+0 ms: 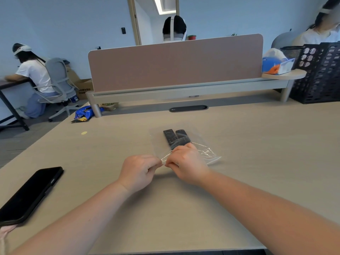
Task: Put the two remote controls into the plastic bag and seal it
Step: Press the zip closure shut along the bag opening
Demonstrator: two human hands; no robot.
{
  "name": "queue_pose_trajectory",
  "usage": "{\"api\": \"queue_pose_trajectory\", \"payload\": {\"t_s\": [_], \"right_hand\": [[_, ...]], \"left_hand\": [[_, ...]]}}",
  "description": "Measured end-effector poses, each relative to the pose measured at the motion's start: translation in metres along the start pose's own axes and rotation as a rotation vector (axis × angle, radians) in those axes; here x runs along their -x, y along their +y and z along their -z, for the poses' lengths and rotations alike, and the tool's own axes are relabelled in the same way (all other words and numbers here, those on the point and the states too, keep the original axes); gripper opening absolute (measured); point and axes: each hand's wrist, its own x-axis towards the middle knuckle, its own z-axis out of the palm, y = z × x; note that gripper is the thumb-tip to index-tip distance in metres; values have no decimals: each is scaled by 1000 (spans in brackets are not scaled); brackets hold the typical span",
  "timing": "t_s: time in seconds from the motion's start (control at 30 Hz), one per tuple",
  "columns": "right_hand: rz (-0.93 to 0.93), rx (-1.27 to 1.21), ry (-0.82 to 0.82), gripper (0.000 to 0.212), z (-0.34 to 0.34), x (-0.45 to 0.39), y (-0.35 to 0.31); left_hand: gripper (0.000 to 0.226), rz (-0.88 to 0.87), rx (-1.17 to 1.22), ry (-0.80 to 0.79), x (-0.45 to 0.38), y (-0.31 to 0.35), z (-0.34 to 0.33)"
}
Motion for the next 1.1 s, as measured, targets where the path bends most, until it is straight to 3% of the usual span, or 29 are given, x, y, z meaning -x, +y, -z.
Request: {"api": "queue_pose_trajectory", "payload": {"t_s": [0.33, 0.47, 0.57, 0.73, 0.93, 1.1], "right_hand": [[-21, 66, -37, 33, 8, 13, 16], [-16, 64, 11, 30, 6, 13, 10], [-19, 83, 1, 17, 5, 12, 10], [-31, 124, -56, 32, 11, 24, 25], [-99, 217, -160, 17, 34, 37, 62], [-175, 102, -317, 24, 37, 38, 66]], "left_hand": [[28, 29, -10, 50, 2, 0, 0], [18, 143, 7, -35, 2, 2, 0], [5, 187, 4, -60, -1, 5, 2], [21, 161, -13, -97, 0, -1, 1], [33, 121, -137, -118, 5, -23, 11], [43, 122, -189, -267, -2, -19, 20]]}}
